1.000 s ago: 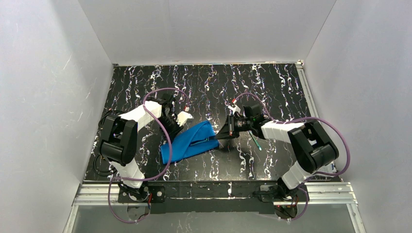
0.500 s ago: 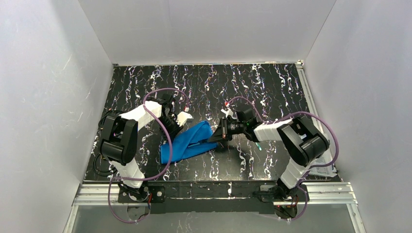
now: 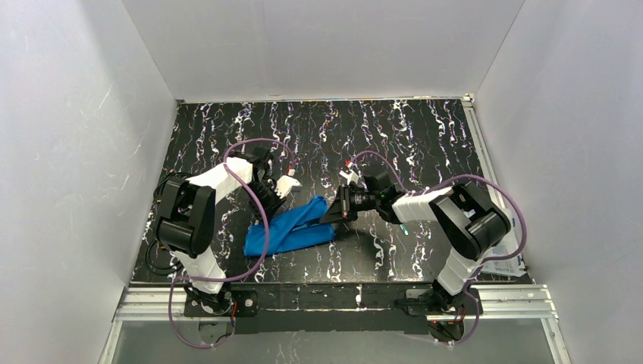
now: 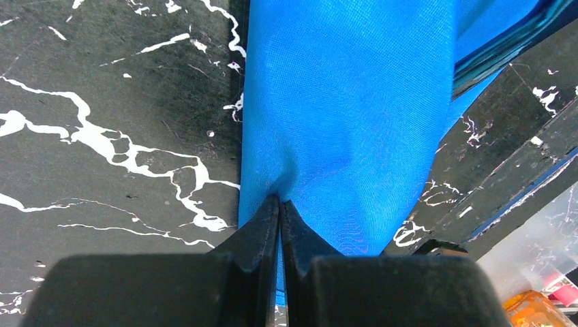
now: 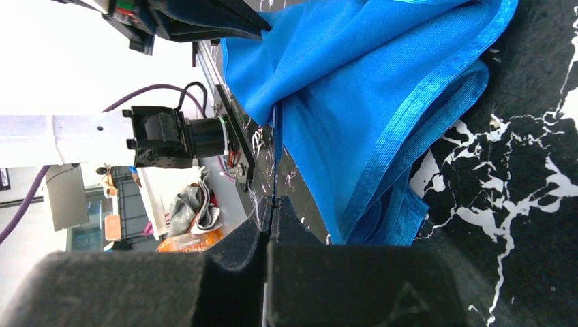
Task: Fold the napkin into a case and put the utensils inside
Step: Insert the knife into the folded napkin.
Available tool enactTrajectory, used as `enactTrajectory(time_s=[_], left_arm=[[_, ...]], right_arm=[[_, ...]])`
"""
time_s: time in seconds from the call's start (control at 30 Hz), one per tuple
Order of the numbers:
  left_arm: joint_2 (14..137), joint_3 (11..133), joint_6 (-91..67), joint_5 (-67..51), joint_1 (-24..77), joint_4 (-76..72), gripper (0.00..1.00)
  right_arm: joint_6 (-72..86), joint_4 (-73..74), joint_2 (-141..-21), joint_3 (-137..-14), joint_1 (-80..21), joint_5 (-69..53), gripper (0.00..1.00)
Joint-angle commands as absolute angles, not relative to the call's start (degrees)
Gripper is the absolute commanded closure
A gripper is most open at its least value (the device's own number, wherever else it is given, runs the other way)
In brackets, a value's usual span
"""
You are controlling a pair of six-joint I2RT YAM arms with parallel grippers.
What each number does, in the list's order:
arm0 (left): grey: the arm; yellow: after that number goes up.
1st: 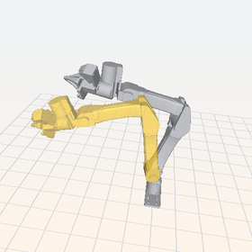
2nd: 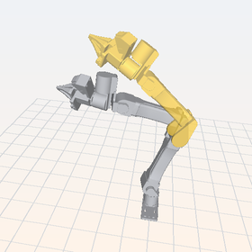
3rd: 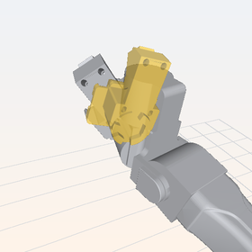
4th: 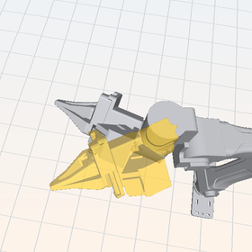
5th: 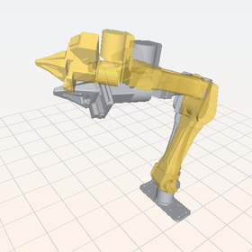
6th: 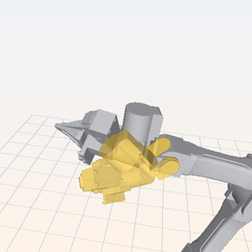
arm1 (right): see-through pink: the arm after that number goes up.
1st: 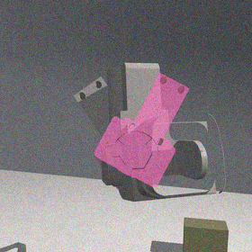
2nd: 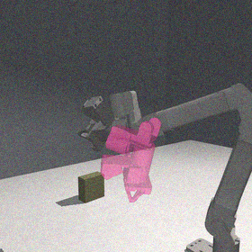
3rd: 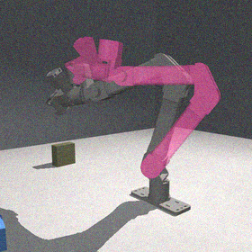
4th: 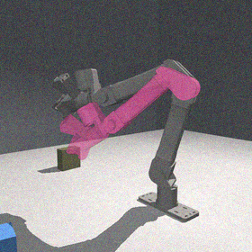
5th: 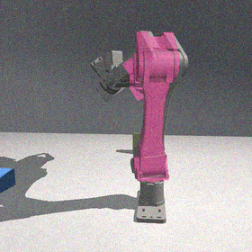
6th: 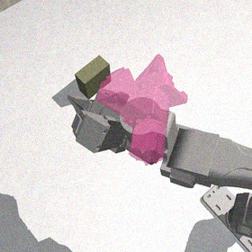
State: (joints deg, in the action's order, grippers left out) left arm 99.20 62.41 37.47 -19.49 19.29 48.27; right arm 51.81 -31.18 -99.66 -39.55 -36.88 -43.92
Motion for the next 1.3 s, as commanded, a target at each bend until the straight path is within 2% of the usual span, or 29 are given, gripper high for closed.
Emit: enactTrajectory(time_s=[0.0,0.3,0.5,0.53,0.6,0.67,0.7,0.77,0.9,0.97,1.07,1.27], left_arm=[[97.9,63.0,37.9,-20.4,19.2,51.2,1.00],[93.0,68.9,35.5,-20.8,18.5,56.6,1.00],[91.2,65.4,34.6,-21.2,18.3,57.4,0.98],[90.7,64.5,34.6,-20.9,18.2,57.4,0.89],[89.7,63.2,34.7,-20.7,17.8,57.2,0.61],[89.3,62.9,34.4,-20.4,17.4,56.9,0.38],[89.3,63.1,34.1,-20.5,17.1,56.7,0.29],[89.2,64.3,33.8,-20.0,16.5,56.3,0.24],[87.3,66.9,34.9,-17.8,14.9,55.3,0.23],[86.2,67.1,37.0,-17.7,14.3,55.8,0.26],[85.4,63.8,38.9,-16.6,14.1,55.7,0.35],[86.2,58.2,39.1,-14.9,12.0,51.7,0.61]], right_arm=[[51.6,-33.3,-94.5,-37.5,-35.7,-41.9,0.99],[62.1,-51.4,-97.2,-31.1,-35.7,-44.4,0.99],[62.0,-51.2,-98.0,-31.7,-36.0,-43.8,0.99],[61.8,-50.8,-98.1,-31.9,-36.2,-43.7,0.99],[61.6,-50.5,-98.4,-32.5,-36.5,-42.9,0.99],[61.2,-49.9,-99.1,-33.1,-37.3,-42.3,0.99],[61.1,-49.8,-99.6,-33.4,-37.5,-42.1,0.99],[61.0,-50.3,-101.0,-33.8,-38.5,-41.9,0.99],[63.1,-54.9,-103.7,-32.9,-39.5,-41.5,0.99],[63.8,-56.5,-104.0,-32.5,-39.5,-41.2,0.99],[63.6,-56.5,-103.9,-32.5,-39.6,-40.8,0.99],[63.2,-55.6,-103.1,-32.5,-39.6,-40.1,0.99]])
